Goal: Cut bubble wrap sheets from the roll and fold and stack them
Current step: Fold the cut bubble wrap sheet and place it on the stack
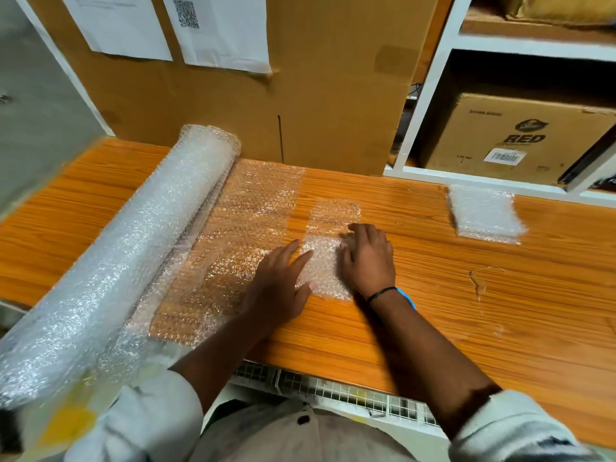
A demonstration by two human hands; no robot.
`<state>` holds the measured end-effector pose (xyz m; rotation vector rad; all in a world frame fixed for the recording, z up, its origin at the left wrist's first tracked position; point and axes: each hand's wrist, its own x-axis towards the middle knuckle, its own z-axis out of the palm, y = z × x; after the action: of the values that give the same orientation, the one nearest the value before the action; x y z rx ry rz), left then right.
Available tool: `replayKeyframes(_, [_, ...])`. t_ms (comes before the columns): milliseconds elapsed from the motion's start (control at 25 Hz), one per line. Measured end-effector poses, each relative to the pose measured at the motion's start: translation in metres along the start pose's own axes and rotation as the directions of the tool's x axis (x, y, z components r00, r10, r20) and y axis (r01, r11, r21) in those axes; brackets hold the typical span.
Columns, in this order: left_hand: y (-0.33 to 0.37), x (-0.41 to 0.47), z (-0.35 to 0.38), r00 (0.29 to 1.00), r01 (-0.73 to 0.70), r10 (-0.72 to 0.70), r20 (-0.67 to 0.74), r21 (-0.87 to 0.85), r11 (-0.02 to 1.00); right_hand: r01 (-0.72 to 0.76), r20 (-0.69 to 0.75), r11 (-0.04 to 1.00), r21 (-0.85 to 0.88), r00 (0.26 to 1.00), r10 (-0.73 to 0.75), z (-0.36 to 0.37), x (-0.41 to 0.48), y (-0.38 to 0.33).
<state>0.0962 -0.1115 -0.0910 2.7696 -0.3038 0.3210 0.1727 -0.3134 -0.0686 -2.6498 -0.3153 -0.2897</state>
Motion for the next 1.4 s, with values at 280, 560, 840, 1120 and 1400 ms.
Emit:
replayKeyframes(280, [-0.016,0.011,0.018,0.987,-0.114,0.077,0.138,0.277,0.954,0.264,0.311,0.957,-0.118,0.925,-0.217,0.029,-0.034,-0.006])
replayKeyframes(560, [-0.028,0.018,0.009,0.971,-0.236,0.234,0.053,0.026,0.971,0.247,0.235,0.969,-0.014,0.943,-0.237,0.024,-0.030,0.009])
replayKeyframes(840, [-0.049,0.037,0.002,0.823,-0.564,0.567,-0.002,-0.114,0.818,0.220,0.188,0.973,0.065,0.955,-0.228,0.013,-0.020,0.030])
replayKeyframes(1120, [-0.026,0.064,-0.020,0.932,-0.361,0.332,-0.146,-0.302,0.882,0.184,0.270,0.928,0.323,0.922,-0.277,-0.004,-0.025,0.024])
replayKeyframes(1400, [-0.010,0.110,-0.044,0.988,-0.100,-0.001,-0.156,-0.633,0.768,-0.091,0.060,0.842,0.532,0.996,0.069,0.001,0.005,0.020])
